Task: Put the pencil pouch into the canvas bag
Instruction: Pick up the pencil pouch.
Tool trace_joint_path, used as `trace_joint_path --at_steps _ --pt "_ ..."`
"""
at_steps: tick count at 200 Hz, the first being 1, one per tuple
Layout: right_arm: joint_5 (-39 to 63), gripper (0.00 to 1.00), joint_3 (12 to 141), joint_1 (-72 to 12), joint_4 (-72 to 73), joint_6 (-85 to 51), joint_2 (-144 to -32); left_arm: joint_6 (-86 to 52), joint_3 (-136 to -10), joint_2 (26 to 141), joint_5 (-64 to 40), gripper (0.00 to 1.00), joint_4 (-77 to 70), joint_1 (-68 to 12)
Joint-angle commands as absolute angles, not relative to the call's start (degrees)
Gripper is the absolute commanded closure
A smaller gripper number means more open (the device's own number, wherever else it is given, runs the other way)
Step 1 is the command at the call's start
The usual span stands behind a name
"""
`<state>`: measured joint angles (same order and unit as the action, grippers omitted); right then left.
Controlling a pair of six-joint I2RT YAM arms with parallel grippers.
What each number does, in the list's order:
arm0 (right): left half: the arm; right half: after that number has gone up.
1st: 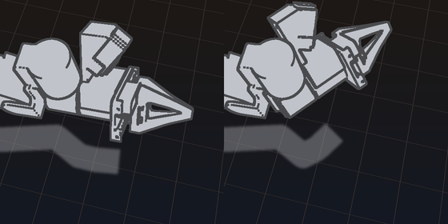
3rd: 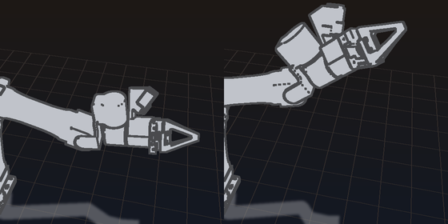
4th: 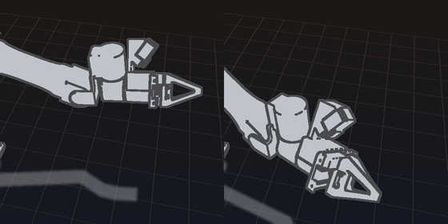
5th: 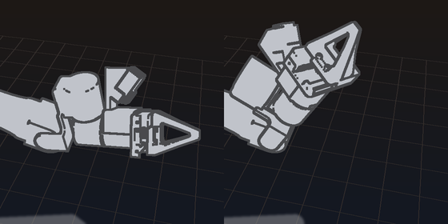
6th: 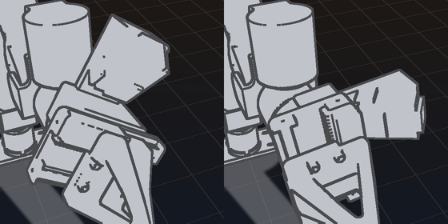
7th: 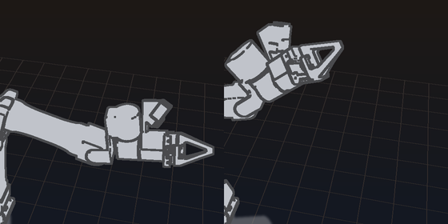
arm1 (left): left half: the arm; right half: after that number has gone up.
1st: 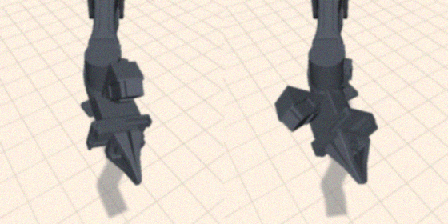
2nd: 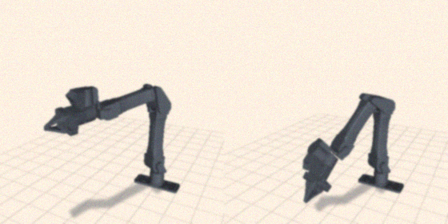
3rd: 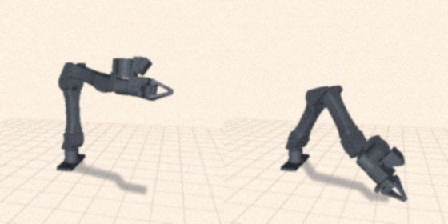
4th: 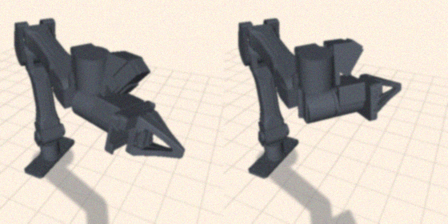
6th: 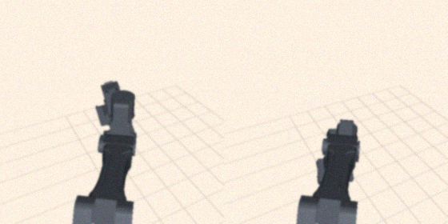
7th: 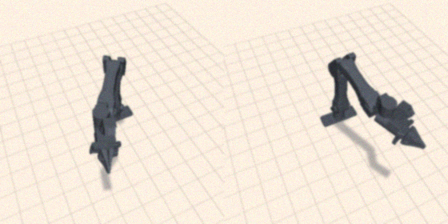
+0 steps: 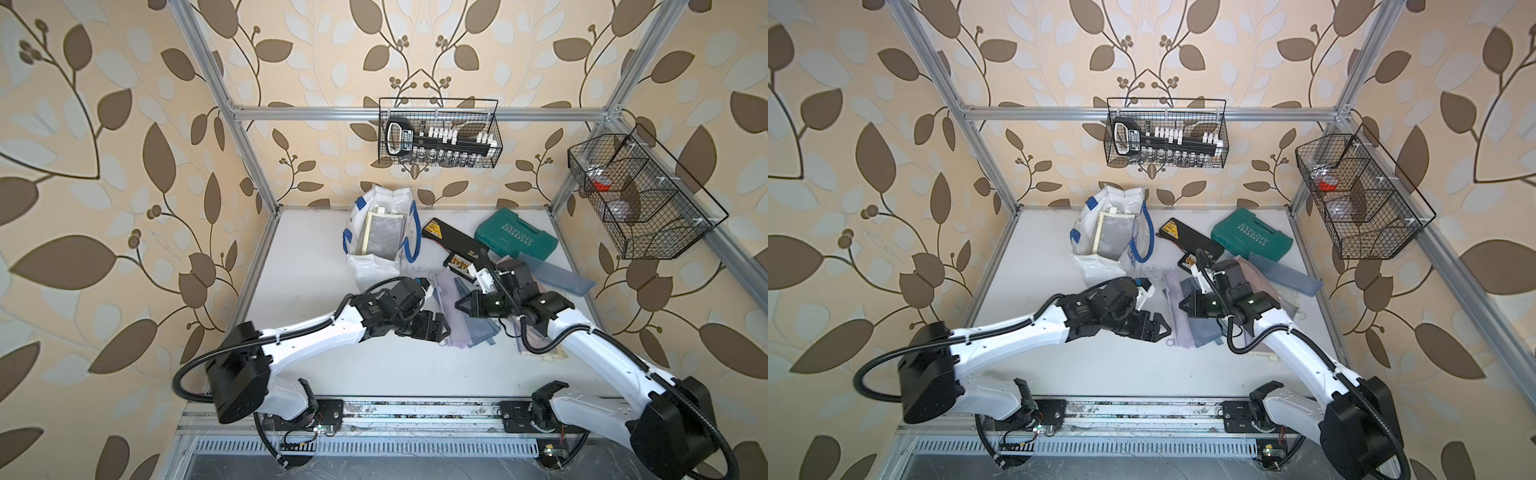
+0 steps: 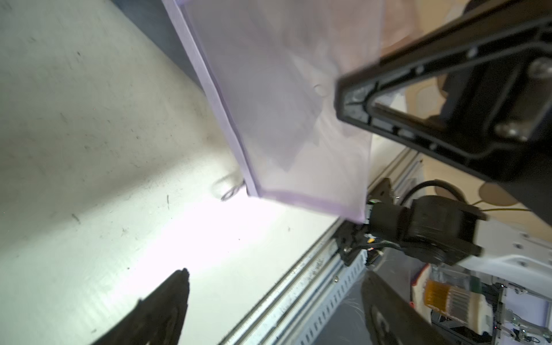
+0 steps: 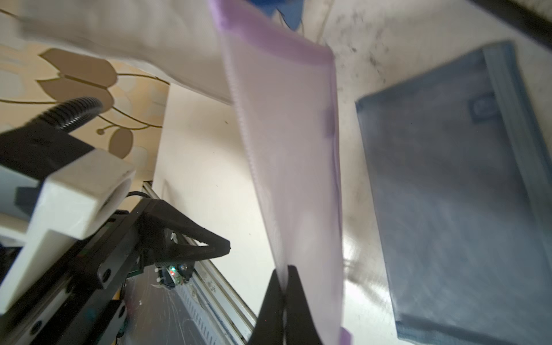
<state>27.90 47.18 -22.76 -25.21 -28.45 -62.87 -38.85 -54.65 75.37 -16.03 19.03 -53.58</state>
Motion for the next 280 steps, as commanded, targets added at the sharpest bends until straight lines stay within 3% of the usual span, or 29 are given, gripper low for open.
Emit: trace_joint_path --at_steps 1,32,74,156,204,213,231,257,280 --pt "30.5 1.00 52.6 -22.9 -28.7 -27.9 -59.7 -34.8 -56.0 68.6 -12.8 0.05 25.3 -53.1" --pt "36.5 1.00 59.1 -23.1 -23.9 -29.2 -57.5 -29.9 -59.8 61.1 -11.7 0.03 28.9 -48.6" --pt "43.8 1.00 70.9 -24.2 -21.3 -31.0 -61.8 -25.5 -63.0 56.0 -20.2 0.02 26.0 -35.0" --pt "41.6 1.00 76.9 -34.9 -12.1 -37.6 -65.4 -28.9 -69.2 61.7 -24.4 0.06 10.3 -34.1" --pt "40.5 1.00 74.8 -35.9 -11.3 -38.9 -63.3 -30.7 -68.8 61.3 -26.8 0.42 7.7 -33.7" --pt "40.1 1.00 74.8 -35.9 -11.2 -39.1 -63.2 -30.8 -68.7 60.9 -27.1 0.45 7.7 -33.7" --pt "40.1 1.00 75.4 -35.9 -11.2 -39.3 -63.3 -31.2 -67.6 59.4 -28.0 0.41 7.5 -33.5" --pt "41.6 1.00 77.5 -35.9 -11.3 -39.1 -63.8 -32.5 -64.8 55.9 -30.6 0.21 7.3 -32.1" --pt "43.6 1.00 78.4 -35.9 -12.0 -38.5 -64.2 -35.2 -61.7 53.3 -32.6 0.10 4.8 -30.0"
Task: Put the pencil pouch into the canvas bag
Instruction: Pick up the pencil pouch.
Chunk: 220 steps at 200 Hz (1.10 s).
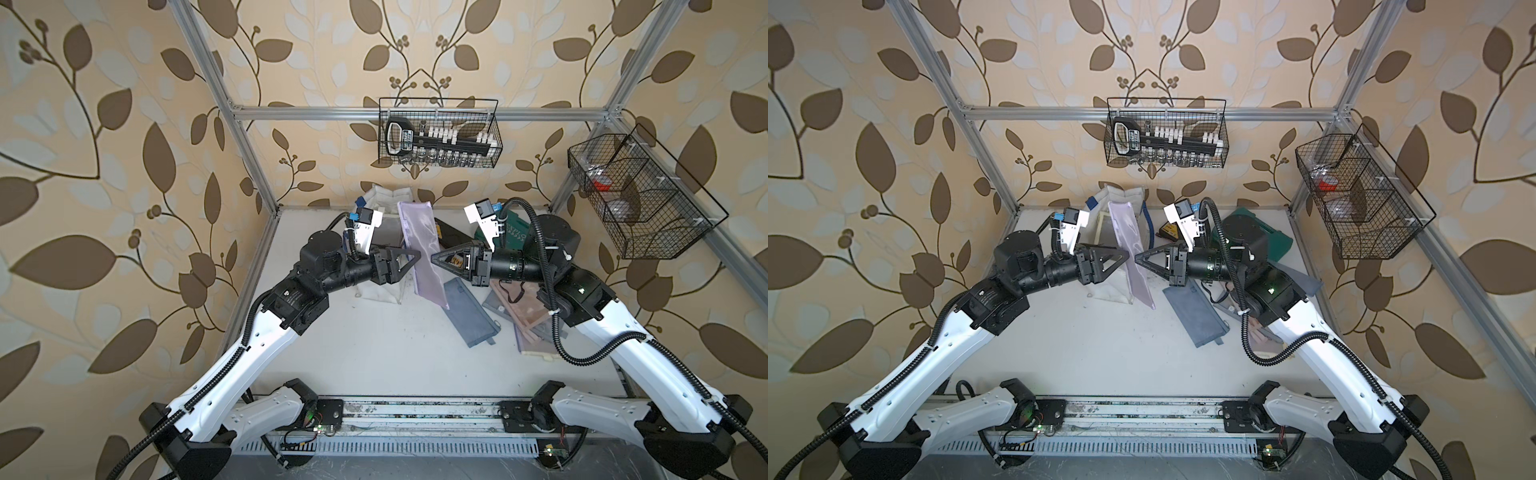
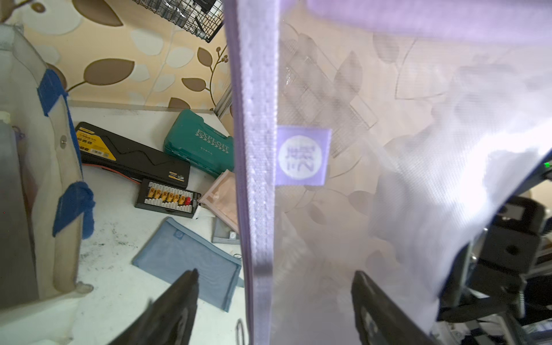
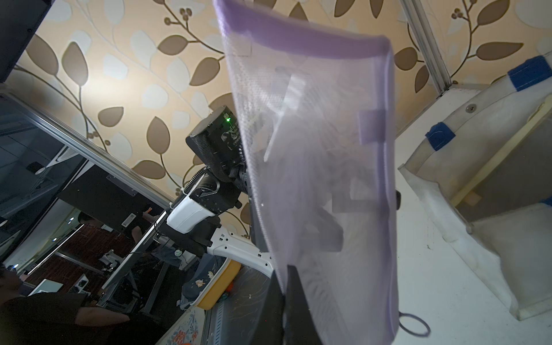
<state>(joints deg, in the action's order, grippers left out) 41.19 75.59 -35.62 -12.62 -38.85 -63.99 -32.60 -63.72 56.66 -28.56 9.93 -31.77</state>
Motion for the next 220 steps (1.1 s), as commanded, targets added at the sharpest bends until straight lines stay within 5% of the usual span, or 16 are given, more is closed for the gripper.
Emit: trace_joint_path --at_steps 1,41,69,117,149,156,203,220 --pt "43.8 1.00 78.4 -35.9 -12.0 -38.5 -64.2 -35.4 -61.6 53.3 -32.7 0.10 4.7 -29.8" --pt "48.2 1.00 78.1 -35.9 -12.0 -38.8 -64.4 -39.9 -59.7 53.4 -38.7 0.06 -3.0 -29.3" --pt "49.1 1.00 77.8 -35.9 -11.3 -39.6 -64.5 -40.6 -61.0 54.9 -42.5 0.13 -4.7 -29.4" --pt "48.3 1.00 77.9 -35.8 -11.4 -39.9 -64.2 -41.0 -61.4 55.1 -42.0 0.71 -5.4 -29.3" --pt "43.2 1.00 79.5 -35.2 -16.9 -37.8 -64.7 -37.9 -61.9 53.9 -39.4 1.00 0.3 -29.2" --pt "41.6 1.00 79.8 -34.6 -18.9 -37.2 -64.8 -36.7 -62.4 53.6 -37.9 1.00 2.5 -29.2" --pt "28.0 0.13 82.6 -26.1 -34.2 -34.1 -63.9 -24.0 -73.7 55.5 -18.2 1.00 30.8 -28.5" --pt "25.3 0.04 82.5 -21.6 -41.5 -32.4 -65.0 -20.1 -80.8 59.9 -9.9 1.00 39.8 -28.1"
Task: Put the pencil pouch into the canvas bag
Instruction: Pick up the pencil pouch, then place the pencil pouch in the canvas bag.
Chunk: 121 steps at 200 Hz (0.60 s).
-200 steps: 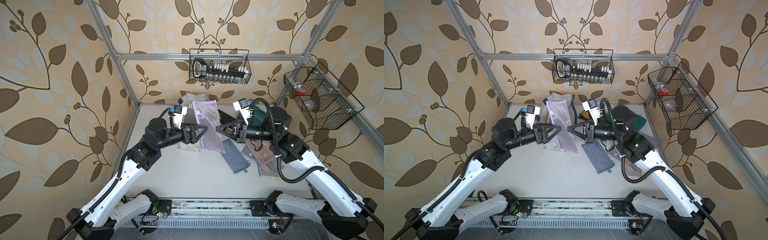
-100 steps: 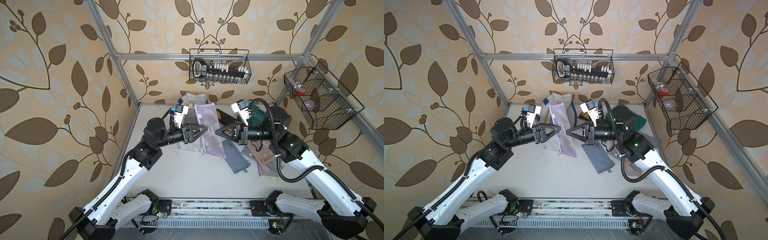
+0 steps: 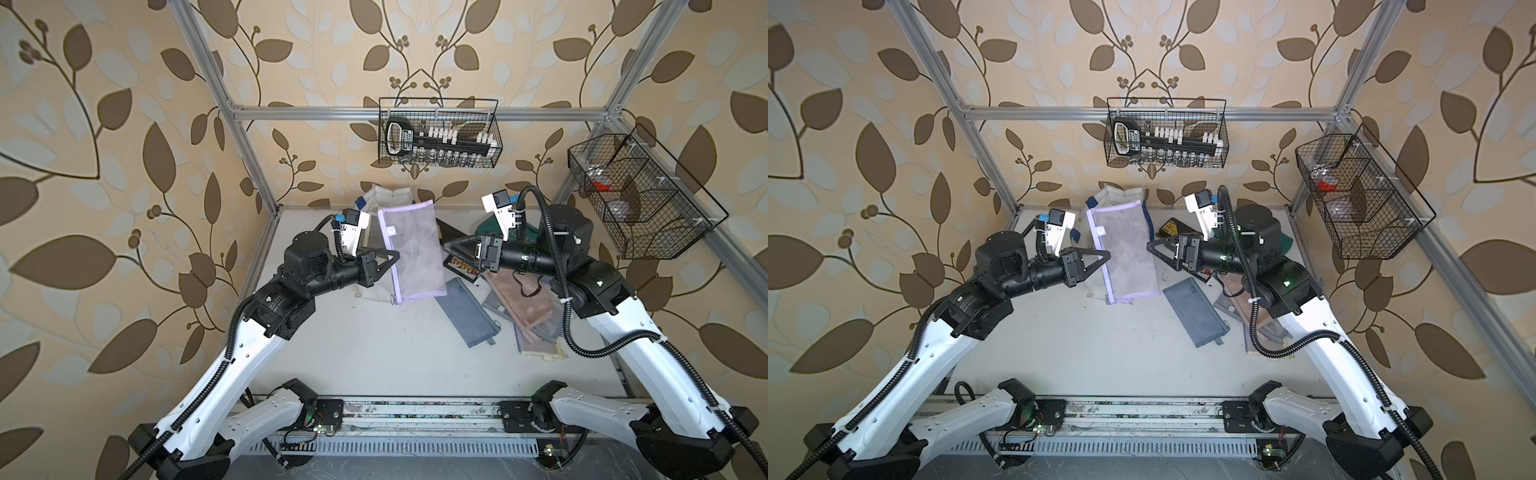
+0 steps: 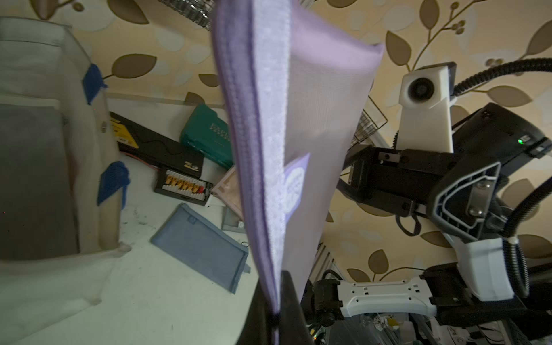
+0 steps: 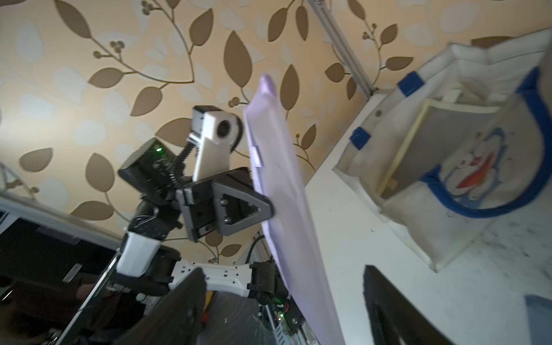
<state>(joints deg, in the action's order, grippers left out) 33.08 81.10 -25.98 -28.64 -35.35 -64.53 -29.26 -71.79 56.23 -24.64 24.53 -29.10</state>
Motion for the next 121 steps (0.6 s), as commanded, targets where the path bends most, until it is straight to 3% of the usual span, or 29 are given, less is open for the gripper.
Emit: trace_joint_path --at_steps 1,40,121 --pt "25.3 0.04 82.5 -21.5 -41.9 -32.2 -65.1 -20.0 -81.2 60.2 -9.4 1.00 40.3 -28.1" --pt "21.7 0.02 75.9 -19.7 -46.4 -27.8 -66.6 -12.9 -94.1 72.0 -0.7 1.00 44.8 -26.0" --pt "16.6 0.03 67.1 -19.7 -50.0 -23.0 -66.4 -4.0 -109.0 93.4 0.2 1.00 41.2 -18.2"
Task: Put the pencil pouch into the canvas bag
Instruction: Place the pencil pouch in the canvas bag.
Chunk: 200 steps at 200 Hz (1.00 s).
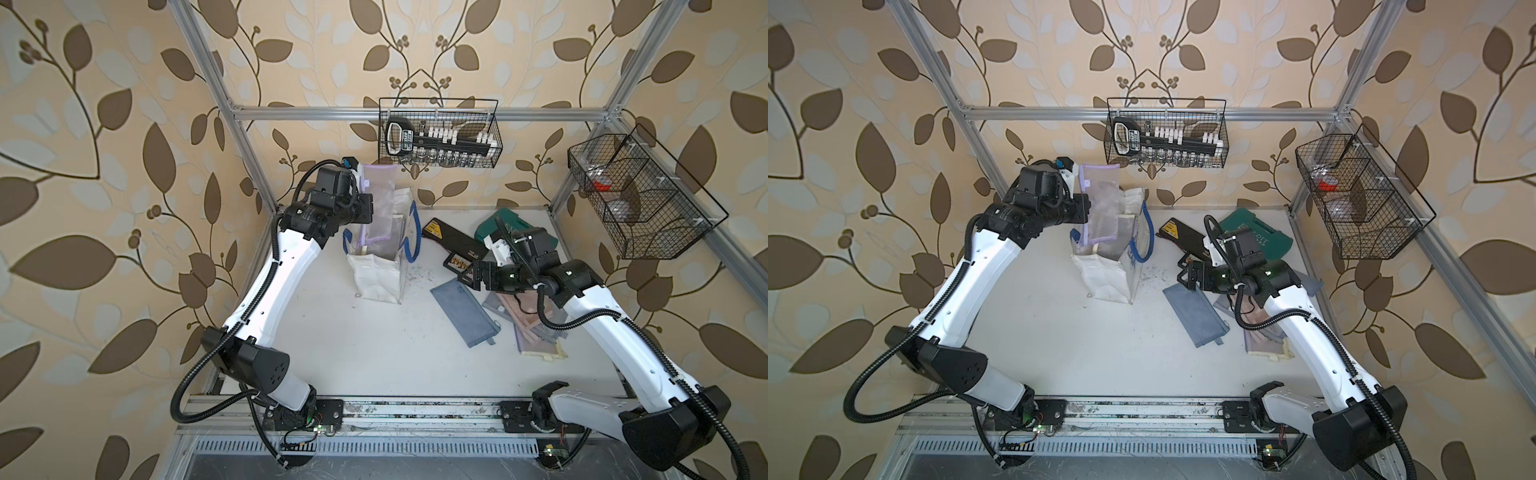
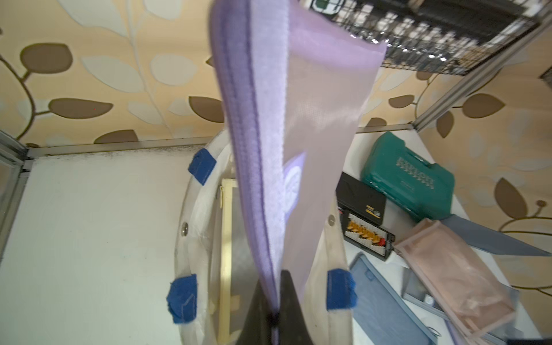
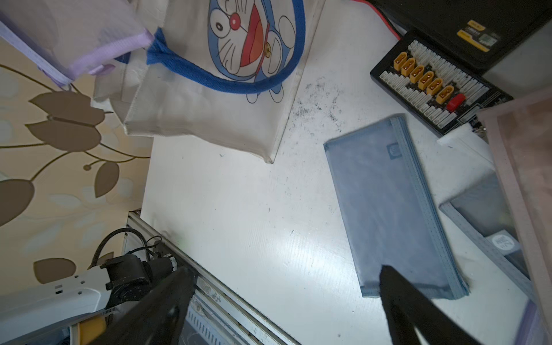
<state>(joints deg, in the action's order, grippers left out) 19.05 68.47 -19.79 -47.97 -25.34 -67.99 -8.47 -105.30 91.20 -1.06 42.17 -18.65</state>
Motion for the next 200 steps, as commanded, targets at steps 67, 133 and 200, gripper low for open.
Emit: trace_joint_path --at_steps 67,133,200 --pt "13.6 0.04 60.5 -19.6 -48.4 -21.1 -67.0 -5.0 -101.9 97.4 -8.2 1.00 38.6 -18.0" --pt "14.5 0.07 58.1 -19.4 -44.7 -21.2 -70.5 -4.0 -101.9 102.9 -10.4 1.00 40.2 -17.9" --pt "12.8 0.08 56.4 -18.6 -44.0 -20.7 -71.8 -3.4 -108.2 101.0 -3.8 0.27 46.5 -18.0"
